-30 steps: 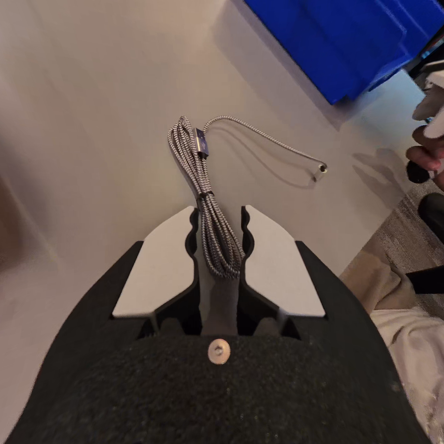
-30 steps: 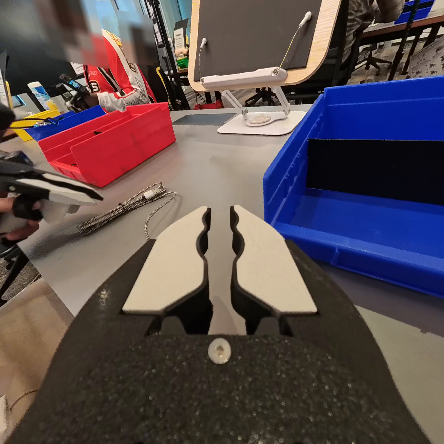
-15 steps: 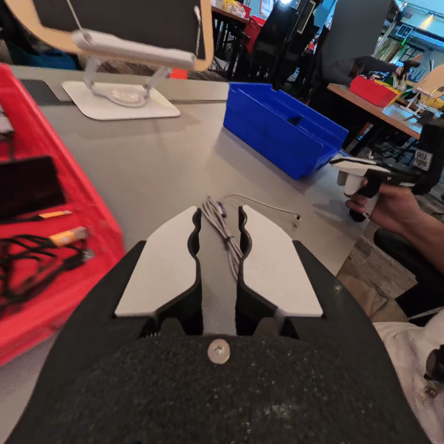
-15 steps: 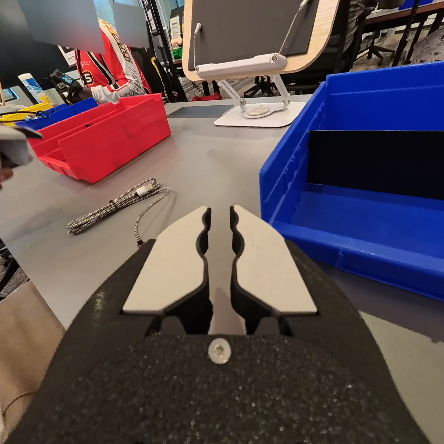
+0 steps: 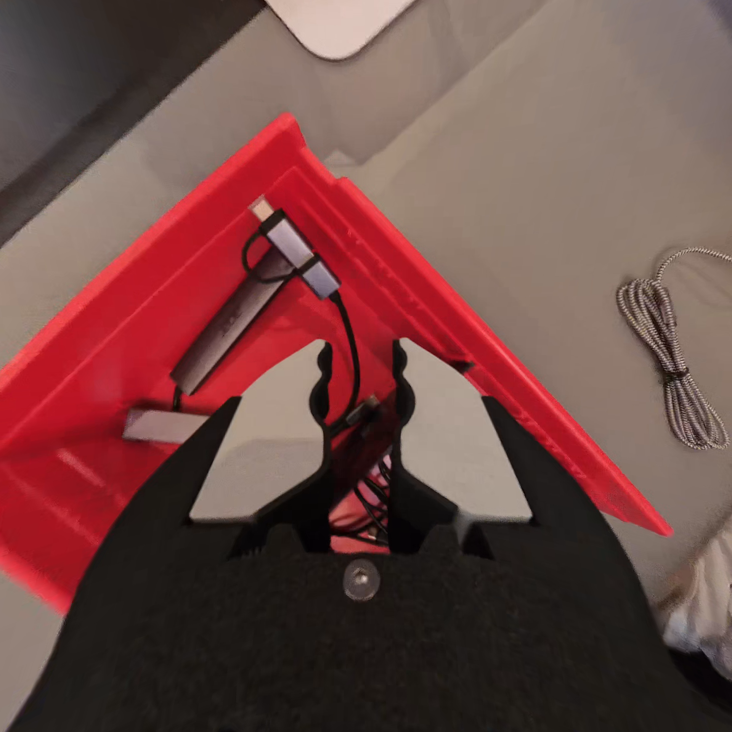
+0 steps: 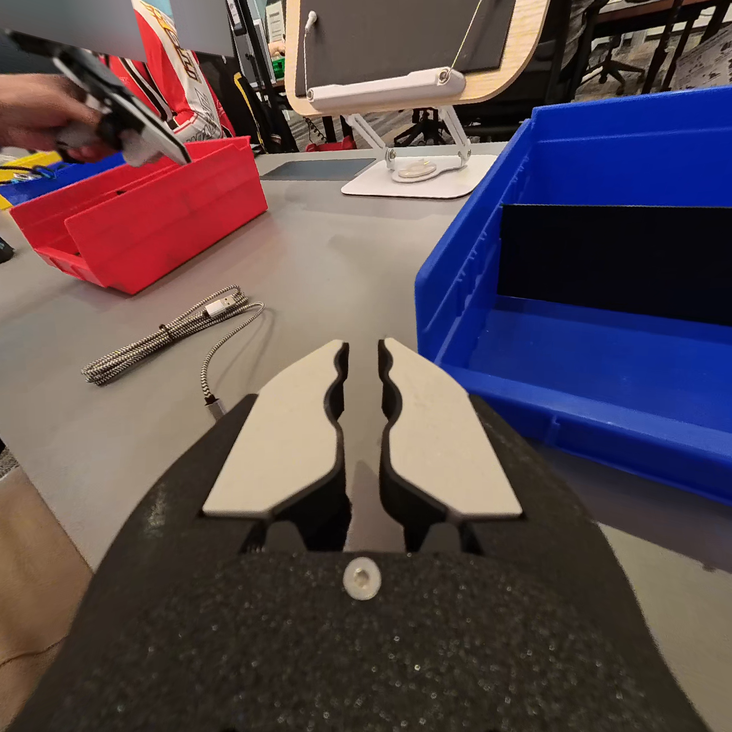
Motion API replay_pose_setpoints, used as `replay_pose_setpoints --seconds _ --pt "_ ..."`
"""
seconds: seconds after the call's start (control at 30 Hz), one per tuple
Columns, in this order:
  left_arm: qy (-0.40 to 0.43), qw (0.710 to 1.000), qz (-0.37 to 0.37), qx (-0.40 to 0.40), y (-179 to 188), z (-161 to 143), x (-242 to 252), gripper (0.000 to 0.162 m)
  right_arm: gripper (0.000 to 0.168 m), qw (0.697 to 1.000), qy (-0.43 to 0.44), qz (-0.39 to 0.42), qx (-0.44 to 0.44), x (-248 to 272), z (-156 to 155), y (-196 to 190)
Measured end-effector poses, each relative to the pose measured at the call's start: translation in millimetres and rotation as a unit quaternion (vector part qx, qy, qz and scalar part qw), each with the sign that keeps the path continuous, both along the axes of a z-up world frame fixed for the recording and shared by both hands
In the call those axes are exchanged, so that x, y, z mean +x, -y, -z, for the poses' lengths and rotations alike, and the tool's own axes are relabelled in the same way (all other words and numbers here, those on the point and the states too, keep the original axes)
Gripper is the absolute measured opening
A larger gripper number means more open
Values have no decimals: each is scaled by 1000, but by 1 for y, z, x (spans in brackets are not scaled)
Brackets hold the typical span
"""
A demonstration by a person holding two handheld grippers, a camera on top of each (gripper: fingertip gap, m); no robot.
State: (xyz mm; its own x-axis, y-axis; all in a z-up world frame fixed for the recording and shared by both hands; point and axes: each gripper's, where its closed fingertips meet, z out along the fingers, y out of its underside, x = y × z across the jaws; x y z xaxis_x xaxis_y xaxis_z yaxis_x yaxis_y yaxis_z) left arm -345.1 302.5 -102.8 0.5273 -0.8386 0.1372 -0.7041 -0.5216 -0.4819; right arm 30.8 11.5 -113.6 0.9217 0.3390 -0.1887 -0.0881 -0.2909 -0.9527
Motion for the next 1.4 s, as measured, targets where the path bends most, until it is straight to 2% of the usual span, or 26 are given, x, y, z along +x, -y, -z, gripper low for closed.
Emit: replay_pose_setpoints --seconds 0.17,0.2,0.23,0.27,0.33,0.4,0.53,0.73,0.87,1.0,1.1,1.2,1.27,1.3,1.4 --pt "-39 996 34 -71 -11 43 14 31 13 1000 -18 8 -2 8 0 0" --pt "-51 995 37 -80 -11 49 14 27 13 1000 -24 9 -3 9 0 1" --pt "-55 994 40 -88 -10 54 15 12 13 1000 -30 9 -3 10 0 1" --pt "-51 993 37 -100 -8 56 16 4 13 999 -35 8 -3 11 -1 0" --pt "-42 991 14 -125 -8 53 14 4 13 999 -40 6 -4 11 -1 0" --pt "-32 994 3 -103 -12 43 9 4 13 999 -43 2 -4 8 -1 1" --pt "7 1000 -7 -23 -18 -2 -2 3 13 999 -47 -13 -1 -1 -4 6" --pt "105 984 -36 141 -4 -123 -4 3 13 998 -48 -29 6 -12 -9 13" --pt "196 957 -19 215 42 -190 19 3 13 998 -45 -37 12 -19 -12 16" --pt "268 935 66 224 117 -227 63 3 14 998 -27 -61 18 -32 -11 18" --pt "331 912 139 200 175 -237 94 3 18 995 -17 -98 25 -51 -11 20" --pt "411 876 202 154 224 -239 121 3 24 987 -37 -150 40 -82 -18 22" --pt "457 849 241 112 253 -238 136 3 35 978 -57 -196 49 -110 -25 25" --pt "477 835 259 89 266 -239 143 3 43 975 -43 -212 58 -122 -28 27" --pt "530 793 300 21 298 -240 160 3 49 969 53 -207 123 -140 -35 28"
